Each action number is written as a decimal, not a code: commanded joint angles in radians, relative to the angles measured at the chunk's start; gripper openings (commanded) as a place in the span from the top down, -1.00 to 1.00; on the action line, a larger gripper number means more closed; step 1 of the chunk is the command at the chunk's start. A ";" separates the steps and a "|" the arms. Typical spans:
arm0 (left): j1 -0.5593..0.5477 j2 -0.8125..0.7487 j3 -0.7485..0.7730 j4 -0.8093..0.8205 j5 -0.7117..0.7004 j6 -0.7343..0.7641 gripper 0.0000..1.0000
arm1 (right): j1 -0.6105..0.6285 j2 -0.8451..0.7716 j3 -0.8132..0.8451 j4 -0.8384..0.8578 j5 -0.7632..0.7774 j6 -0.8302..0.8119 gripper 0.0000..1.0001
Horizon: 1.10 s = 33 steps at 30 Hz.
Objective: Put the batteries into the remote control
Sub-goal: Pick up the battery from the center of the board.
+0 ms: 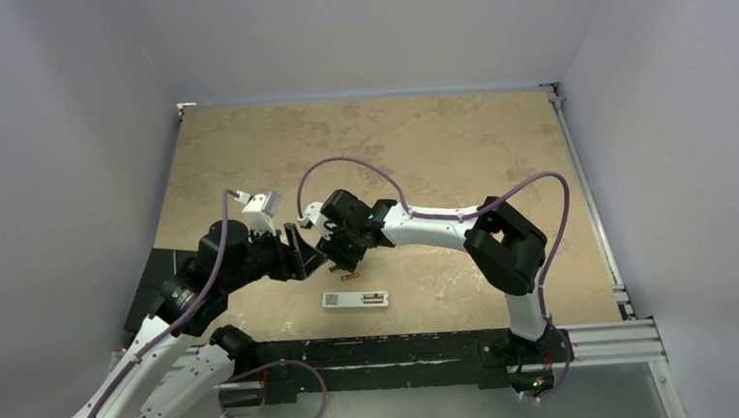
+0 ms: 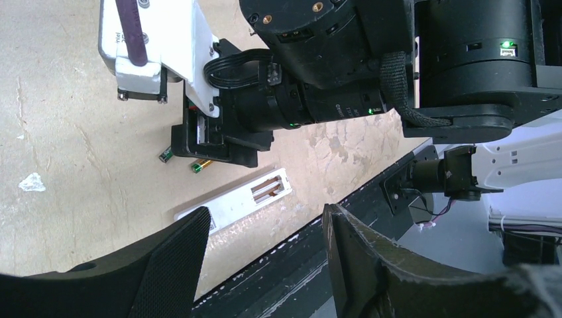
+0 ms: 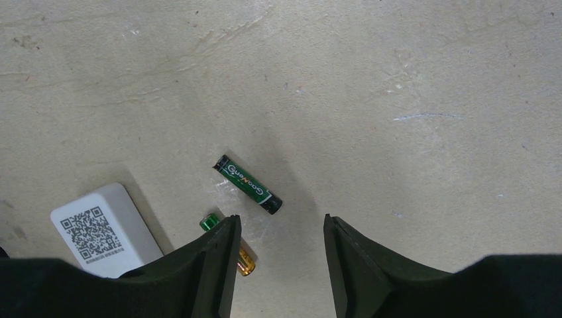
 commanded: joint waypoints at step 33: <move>-0.002 -0.012 -0.006 0.033 0.015 0.020 -0.26 | 0.056 0.079 0.068 -0.008 0.047 -0.039 0.03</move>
